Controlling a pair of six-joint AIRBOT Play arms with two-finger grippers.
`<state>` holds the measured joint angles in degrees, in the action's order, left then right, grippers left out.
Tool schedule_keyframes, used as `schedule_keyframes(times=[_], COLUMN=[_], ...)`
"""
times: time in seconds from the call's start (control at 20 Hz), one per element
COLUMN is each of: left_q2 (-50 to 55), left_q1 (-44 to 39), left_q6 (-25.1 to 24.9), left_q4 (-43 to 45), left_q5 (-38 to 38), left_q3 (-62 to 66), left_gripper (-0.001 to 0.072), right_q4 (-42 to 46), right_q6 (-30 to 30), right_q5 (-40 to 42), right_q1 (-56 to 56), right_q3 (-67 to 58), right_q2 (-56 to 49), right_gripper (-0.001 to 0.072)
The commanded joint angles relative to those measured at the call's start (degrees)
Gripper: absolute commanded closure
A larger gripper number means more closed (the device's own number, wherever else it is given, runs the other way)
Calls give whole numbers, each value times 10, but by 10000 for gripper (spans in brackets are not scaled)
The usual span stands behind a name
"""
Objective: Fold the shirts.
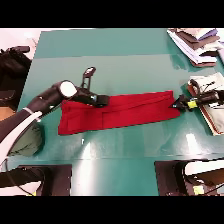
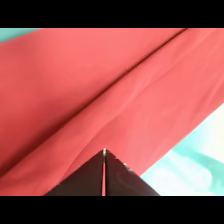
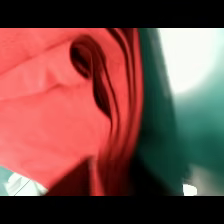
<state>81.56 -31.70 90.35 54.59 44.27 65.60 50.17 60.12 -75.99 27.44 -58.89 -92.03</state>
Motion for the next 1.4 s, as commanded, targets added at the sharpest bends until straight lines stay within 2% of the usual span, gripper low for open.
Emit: schedule_keyframes(times=[0.0,0.15,0.3,0.4,0.55,0.95,1.1,1.35], left_q2=[75,143,188,206,217,217,187,23], left_q1=[-37,-43,-43,-43,-43,-41,-10,122], left_q6=[0,1,1,0,-4,-5,-3,-2], left_q4=[-16,-14,-13,-13,-10,9,71,233], left_q5=[-17,5,5,5,14,32,65,154], left_q3=[66,139,176,189,192,194,214,241], left_gripper=[672,672,672,672,671,672,672,671], right_q4=[-26,-27,-27,-33,-77,-87,-87,-108], right_q6=[-31,-27,21,55,75,120,122,134], right_q5=[16,-34,-68,-66,-66,-50,-28,76], right_q1=[-39,-61,-109,-147,-198,-301,-358,-504], right_q3=[-17,-91,-160,-199,-251,-308,-323,-325], right_q2=[9,71,142,176,202,213,209,175], right_gripper=[697,697,697,698,697,698,698,697])
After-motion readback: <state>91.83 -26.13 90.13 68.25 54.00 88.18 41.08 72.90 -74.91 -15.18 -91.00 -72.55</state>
